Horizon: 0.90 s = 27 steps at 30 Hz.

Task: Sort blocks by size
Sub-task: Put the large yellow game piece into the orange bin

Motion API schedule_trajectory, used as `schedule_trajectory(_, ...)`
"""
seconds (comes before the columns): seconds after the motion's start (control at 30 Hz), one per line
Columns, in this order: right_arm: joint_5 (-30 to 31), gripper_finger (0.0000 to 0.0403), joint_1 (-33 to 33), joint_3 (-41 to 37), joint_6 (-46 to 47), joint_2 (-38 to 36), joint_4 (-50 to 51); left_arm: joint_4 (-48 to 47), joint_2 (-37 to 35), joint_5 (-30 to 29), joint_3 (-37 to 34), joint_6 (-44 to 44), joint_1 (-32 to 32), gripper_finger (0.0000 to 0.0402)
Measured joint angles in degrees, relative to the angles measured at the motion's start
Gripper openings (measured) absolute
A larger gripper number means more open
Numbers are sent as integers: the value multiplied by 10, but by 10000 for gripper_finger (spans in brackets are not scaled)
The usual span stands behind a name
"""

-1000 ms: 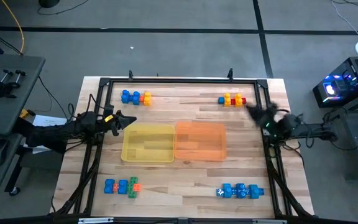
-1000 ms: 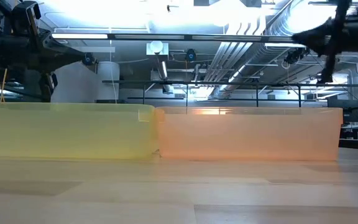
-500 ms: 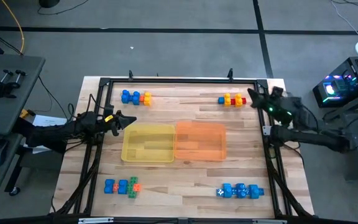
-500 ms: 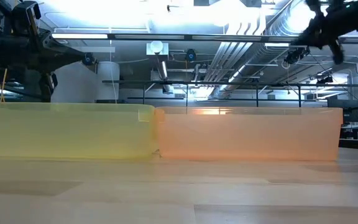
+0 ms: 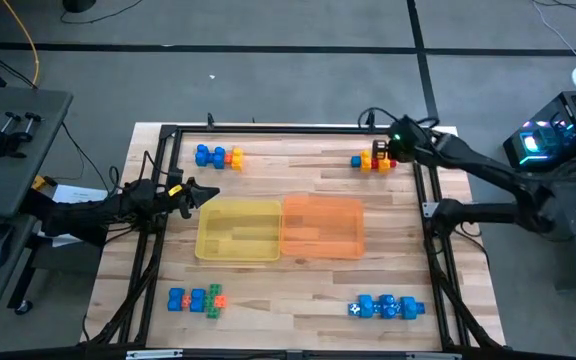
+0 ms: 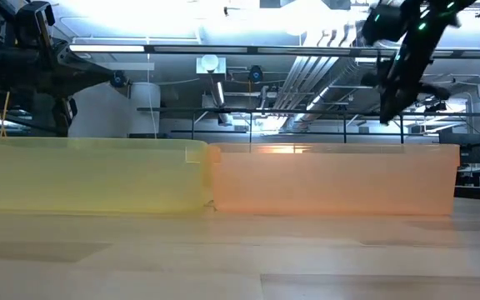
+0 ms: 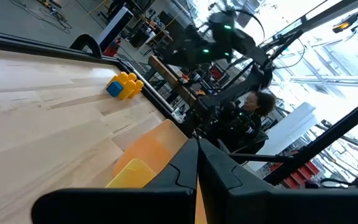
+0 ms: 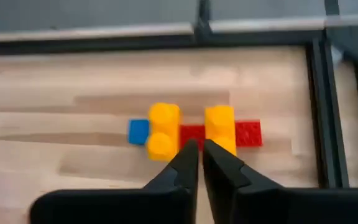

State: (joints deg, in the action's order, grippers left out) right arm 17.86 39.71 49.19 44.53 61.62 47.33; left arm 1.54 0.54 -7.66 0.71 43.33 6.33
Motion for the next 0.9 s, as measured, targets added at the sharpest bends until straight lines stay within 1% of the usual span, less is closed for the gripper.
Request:
schedule_trajectory(0.07,-39,50,29,6,0,34,1,0,0,0,0,0,0,0)
schedule_trajectory(0.13,-62,83,51,12,-16,65,1,0,0,0,0,0,0,0)
schedule_trajectory(0.33,-86,189,93,22,-61,145,1,0,0,0,0,0,0,0)
schedule_trajectory(0.47,-94,238,119,23,-76,189,-15,0,0,0,0,0,0,0)
schedule_trajectory(0.6,-99,255,145,23,-101,225,-31,0,0,0,0,0,0,0)
schedule_trajectory(0.8,-130,256,173,23,-139,264,-65,0,0,0,0,0,0,0)
schedule_trajectory(0.9,-135,257,178,23,-151,277,-77,0,0,0,0,0,0,0)
